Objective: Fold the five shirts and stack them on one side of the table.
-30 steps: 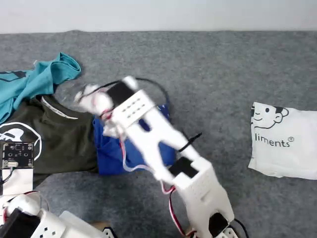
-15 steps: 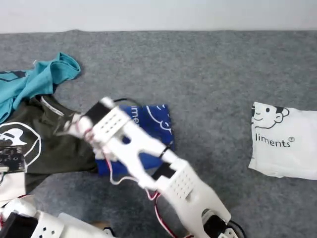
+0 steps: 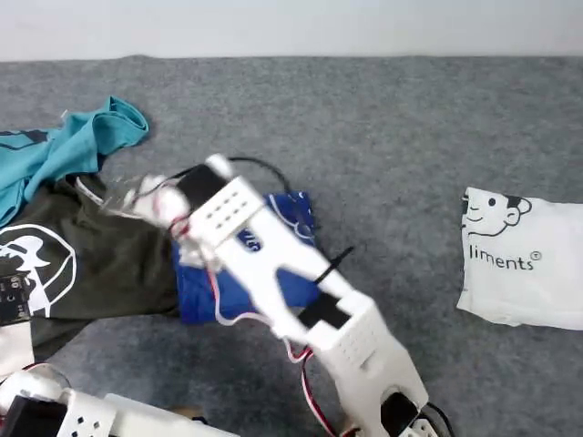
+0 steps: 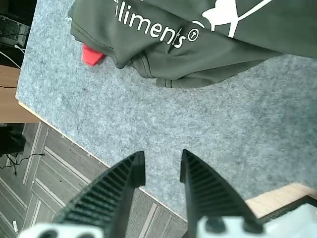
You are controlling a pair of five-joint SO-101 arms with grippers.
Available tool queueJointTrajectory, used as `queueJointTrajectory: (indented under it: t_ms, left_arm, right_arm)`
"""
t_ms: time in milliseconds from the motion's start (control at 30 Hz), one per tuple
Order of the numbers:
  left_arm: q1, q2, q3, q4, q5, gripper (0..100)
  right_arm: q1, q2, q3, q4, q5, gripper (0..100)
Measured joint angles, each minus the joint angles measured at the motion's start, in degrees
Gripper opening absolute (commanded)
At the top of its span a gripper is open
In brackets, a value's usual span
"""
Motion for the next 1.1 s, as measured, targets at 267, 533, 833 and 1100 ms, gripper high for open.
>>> queueJointTrajectory:
  t_ms: [267, 533, 833, 1100]
  left_arm:
    - [0.0, 0.0, 0.0, 0.0, 0.0, 13]
    - [0.0, 0.0, 0.0, 0.4, 0.0, 13]
    - [0.0, 0.0, 0.0, 1.3, 0.0, 13]
    - [0.0, 0.0, 0.0, 1.3, 0.0, 13]
  right_arm:
    - [4.7, 3.6, 0.1, -11.3, 0.0, 0.9]
    - [3.8, 9.8, 0.1, -31.9, 0.0, 0.9]
    - [1.1, 14.2, 0.1, -35.3, 0.1, 0.9]
    - [4.4, 4.4, 0.1, -24.6, 0.1, 1.1]
